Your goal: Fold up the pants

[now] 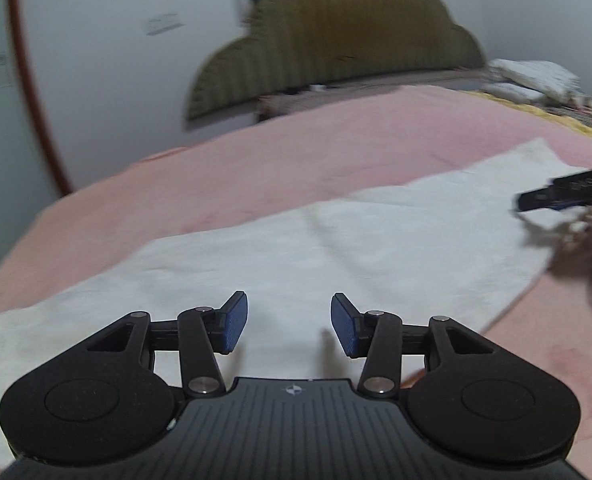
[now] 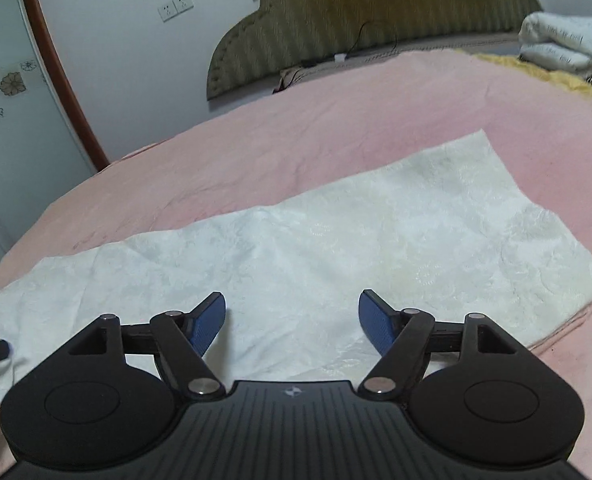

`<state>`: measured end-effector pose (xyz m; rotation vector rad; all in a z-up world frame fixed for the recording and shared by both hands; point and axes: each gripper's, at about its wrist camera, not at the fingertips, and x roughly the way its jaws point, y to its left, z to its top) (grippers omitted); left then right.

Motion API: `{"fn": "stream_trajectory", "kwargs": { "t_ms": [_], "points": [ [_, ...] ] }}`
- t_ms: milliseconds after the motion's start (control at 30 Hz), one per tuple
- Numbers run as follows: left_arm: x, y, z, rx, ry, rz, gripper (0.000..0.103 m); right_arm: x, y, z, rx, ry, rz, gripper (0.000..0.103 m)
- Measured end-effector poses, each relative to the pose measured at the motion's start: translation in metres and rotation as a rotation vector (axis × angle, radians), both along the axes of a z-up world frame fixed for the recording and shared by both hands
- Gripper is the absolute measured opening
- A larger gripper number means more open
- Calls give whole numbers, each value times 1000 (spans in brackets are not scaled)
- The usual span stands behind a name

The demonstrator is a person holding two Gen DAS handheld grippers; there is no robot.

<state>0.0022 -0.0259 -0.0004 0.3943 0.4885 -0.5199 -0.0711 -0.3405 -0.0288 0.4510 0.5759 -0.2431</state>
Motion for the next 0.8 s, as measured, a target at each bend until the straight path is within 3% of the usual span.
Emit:
{"fn": "stream_trajectory", "kwargs": {
  "t_ms": [200,333,433,500,600,733,800],
  "points": [
    [17,107,9,-75,16,427,59,34,83,27,-81,-105,322,75],
    [22,193,20,-240,77,749,59,58,175,38,-229,-178,601,75],
    [23,246,24,-359,127,916,58,68,254,43,-375,-238,798,74],
    [24,267,26,-418,168,949,58,70,304,45,-454,-296,940,74],
    [27,285,29,-509,208,945,58,73,368,45,-568,-351,1101,59],
    [31,291,28,-612,245,924,54,75,418,38,-654,-387,1191,44],
    [35,296,26,-654,266,913,46,81,430,31,-700,-383,1202,39]
  ]
}}
